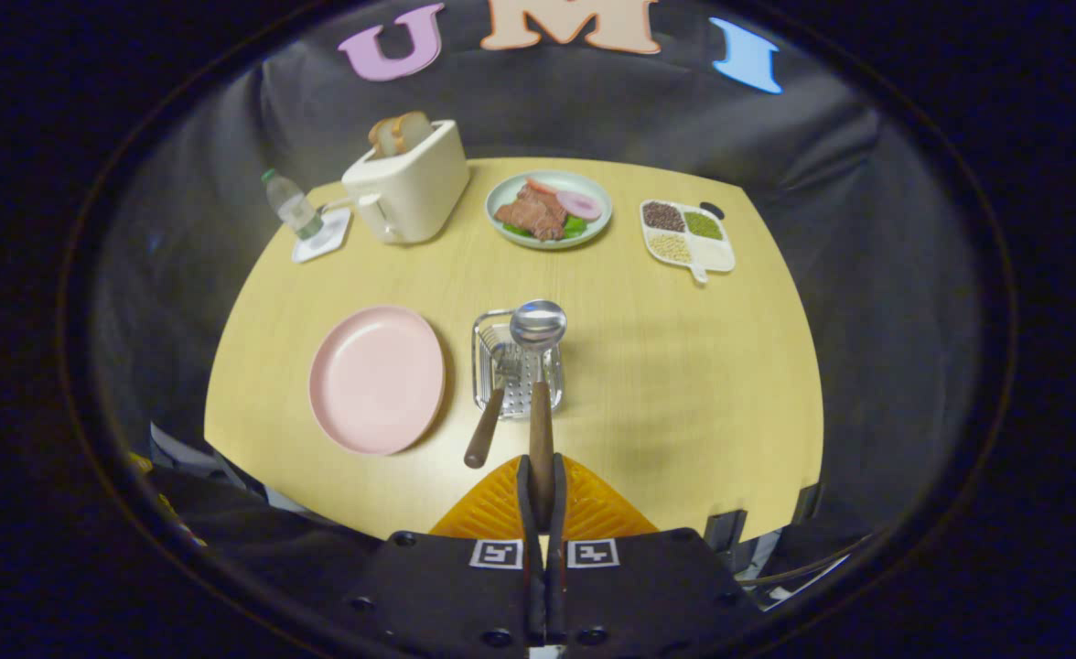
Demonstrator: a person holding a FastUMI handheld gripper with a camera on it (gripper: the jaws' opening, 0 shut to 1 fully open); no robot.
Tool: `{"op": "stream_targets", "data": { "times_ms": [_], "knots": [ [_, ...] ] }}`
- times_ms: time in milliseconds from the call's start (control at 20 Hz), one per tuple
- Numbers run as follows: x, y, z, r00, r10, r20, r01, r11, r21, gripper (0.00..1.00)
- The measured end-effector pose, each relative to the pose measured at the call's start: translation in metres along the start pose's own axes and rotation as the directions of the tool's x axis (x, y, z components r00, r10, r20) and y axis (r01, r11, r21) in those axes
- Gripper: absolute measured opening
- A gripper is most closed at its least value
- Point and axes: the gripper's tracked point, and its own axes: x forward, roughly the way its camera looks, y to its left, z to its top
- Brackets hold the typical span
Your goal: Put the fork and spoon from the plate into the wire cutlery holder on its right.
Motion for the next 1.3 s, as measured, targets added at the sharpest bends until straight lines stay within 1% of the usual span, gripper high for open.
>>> {"op": "stream_targets", "data": {
  "times_ms": [100, 300, 350, 550, 700, 750, 800, 950, 1100, 1200, 1300],
  "knots": [
    [0.009, 0.009, -0.004, 0.998, 0.015, -0.053, -0.018, 0.999, -0.05, 0.04],
    [0.023, 0.011, -0.004, 0.993, 0.009, -0.114, -0.019, 0.996, -0.09, 0.04],
    [0.024, 0.009, -0.004, 0.993, 0.005, -0.121, -0.016, 0.996, -0.088, 0.08],
    [0.029, 0.005, 0.007, 0.995, 0.037, -0.091, -0.041, 0.998, -0.038, 0.5],
    [0.021, -0.007, 0.009, 0.999, 0.011, -0.048, -0.012, 1.0, -0.015, 0.81],
    [0.02, -0.008, 0.01, 0.999, 0.019, -0.027, -0.018, 1.0, 0.009, 0.92],
    [0.015, -0.006, 0.009, 1.0, 0.028, -0.008, -0.028, 0.999, 0.037, 1.0],
    [0.002, -0.006, 0.012, 0.997, 0.03, 0.071, -0.036, 0.996, 0.083, 1.0],
    [-0.02, 0.005, 0.024, 0.983, 0.034, 0.183, -0.057, 0.991, 0.123, 1.0],
    [-0.041, 0.016, 0.039, 0.959, 0.035, 0.282, -0.077, 0.987, 0.139, 1.0],
    [-0.065, 0.029, 0.056, 0.92, 0.029, 0.39, -0.092, 0.985, 0.144, 1.0]
  ]
}}
